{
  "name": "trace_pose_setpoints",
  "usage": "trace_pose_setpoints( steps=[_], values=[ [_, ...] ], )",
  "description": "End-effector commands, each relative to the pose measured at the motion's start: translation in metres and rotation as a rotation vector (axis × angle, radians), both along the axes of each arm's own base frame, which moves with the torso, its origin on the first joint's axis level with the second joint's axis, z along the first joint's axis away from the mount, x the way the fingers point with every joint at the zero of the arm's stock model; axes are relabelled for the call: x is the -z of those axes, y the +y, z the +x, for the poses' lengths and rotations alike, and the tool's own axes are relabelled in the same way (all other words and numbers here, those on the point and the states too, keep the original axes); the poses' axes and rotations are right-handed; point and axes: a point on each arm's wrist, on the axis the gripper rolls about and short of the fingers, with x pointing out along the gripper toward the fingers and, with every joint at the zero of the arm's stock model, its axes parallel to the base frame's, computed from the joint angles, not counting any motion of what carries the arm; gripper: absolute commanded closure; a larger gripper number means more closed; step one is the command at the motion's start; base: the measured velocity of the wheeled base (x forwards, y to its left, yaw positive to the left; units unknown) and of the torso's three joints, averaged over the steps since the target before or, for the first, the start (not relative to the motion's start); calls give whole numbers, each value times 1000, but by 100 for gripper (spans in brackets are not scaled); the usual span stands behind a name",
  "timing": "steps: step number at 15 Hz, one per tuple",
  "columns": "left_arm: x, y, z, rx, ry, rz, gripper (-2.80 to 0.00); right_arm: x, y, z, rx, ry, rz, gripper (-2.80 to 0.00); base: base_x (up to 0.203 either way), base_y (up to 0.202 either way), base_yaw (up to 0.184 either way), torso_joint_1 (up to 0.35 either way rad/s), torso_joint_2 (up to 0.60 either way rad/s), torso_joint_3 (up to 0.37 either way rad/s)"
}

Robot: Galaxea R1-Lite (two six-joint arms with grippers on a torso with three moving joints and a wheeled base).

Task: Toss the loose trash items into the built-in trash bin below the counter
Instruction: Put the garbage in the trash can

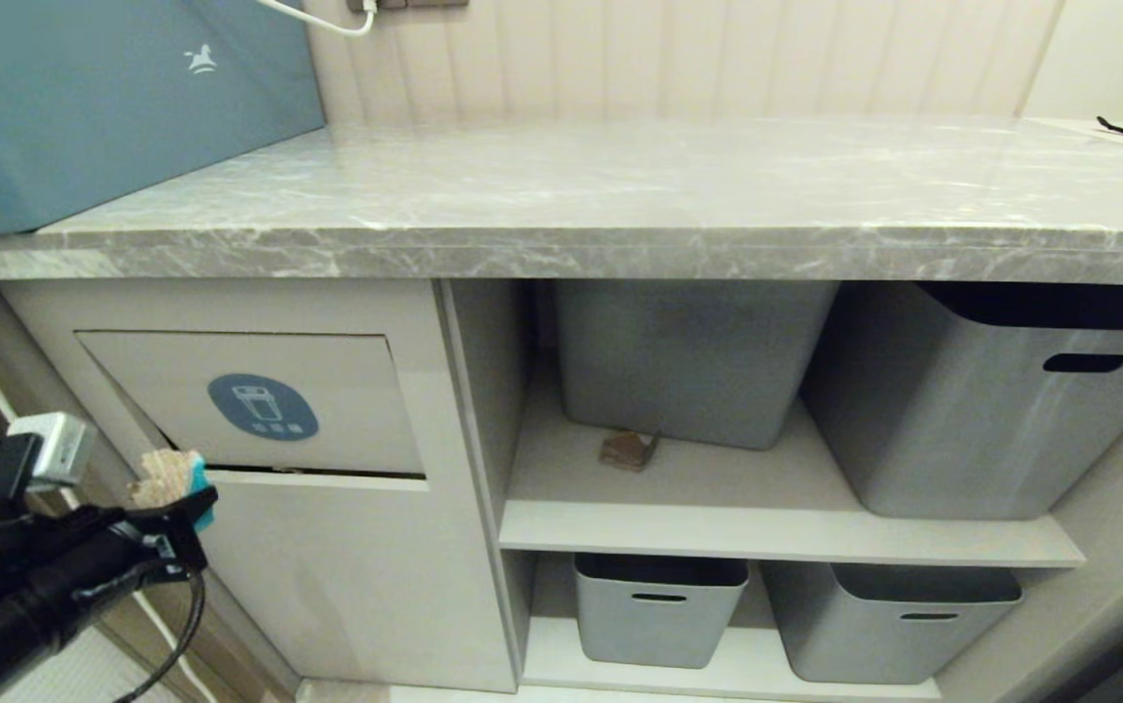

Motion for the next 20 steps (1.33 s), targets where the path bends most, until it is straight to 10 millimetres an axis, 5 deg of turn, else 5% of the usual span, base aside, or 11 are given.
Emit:
trace_pose_setpoints(
  steps=[1,5,13,20],
  values=[
    [18,3,24,-6,-18,2,0,0,0,0,-1,1,0,0,0,0,0,0,0,0],
    [40,12,49,-37,-77,13,0,0,0,0,-1,1,0,0,0,0,0,0,0,0],
    [52,30,136,-104,-202,24,0,0,0,0,-3,1,0,0,0,0,0,0,0,0],
    [60,33,159,-131,-230,10,0,0,0,0,-3,1,0,0,0,0,0,0,0,0]
  ],
)
